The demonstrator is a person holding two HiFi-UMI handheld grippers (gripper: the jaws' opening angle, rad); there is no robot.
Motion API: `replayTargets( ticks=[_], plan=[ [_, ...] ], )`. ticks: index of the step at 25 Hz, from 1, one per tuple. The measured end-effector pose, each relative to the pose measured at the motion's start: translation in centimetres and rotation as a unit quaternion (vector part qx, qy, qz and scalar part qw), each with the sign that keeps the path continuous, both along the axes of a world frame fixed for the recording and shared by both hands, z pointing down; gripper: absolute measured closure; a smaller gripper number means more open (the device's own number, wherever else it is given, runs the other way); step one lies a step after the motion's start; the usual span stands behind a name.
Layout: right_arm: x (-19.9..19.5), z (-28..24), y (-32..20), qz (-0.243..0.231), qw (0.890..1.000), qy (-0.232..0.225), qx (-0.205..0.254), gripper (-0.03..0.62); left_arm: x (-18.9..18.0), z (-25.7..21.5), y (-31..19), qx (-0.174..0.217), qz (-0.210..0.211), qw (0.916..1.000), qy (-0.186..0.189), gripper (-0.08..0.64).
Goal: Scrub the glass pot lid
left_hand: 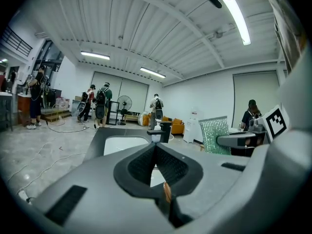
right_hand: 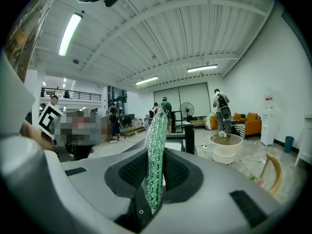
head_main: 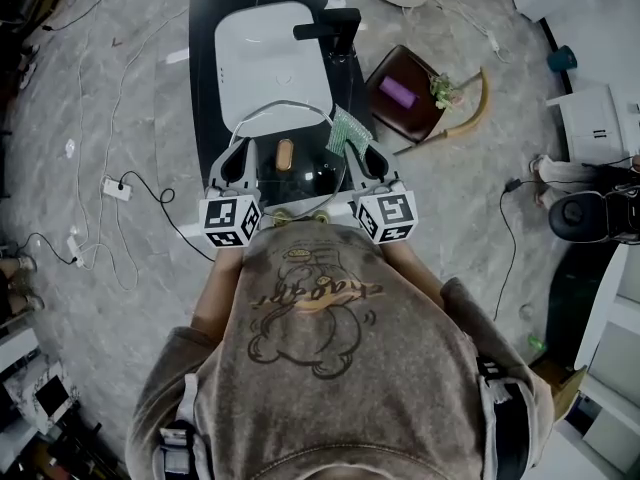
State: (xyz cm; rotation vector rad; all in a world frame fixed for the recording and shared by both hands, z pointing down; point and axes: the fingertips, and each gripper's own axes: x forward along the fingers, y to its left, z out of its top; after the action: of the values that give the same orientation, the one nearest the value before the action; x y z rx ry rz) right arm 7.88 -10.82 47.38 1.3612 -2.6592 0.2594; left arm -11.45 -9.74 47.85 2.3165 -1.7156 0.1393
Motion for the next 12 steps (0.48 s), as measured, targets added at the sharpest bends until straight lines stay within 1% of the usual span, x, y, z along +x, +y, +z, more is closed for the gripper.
replayTargets(
  ticks=[6,12],
  plan=[
    [0.3,0.07,-0.64,0.011,1.0,-0.008,0.001,0.511,-0.39,0.16,-0.21,-0.007,-0.008,0.9999,0.013,0.551],
    [0.47,-0.11,-0.71,0.017,1.0,-0.004,0.005,0.511,-0.6,0.01,-0.02,-0.009,-0.011,0.9997,0.022,0.551]
  ],
)
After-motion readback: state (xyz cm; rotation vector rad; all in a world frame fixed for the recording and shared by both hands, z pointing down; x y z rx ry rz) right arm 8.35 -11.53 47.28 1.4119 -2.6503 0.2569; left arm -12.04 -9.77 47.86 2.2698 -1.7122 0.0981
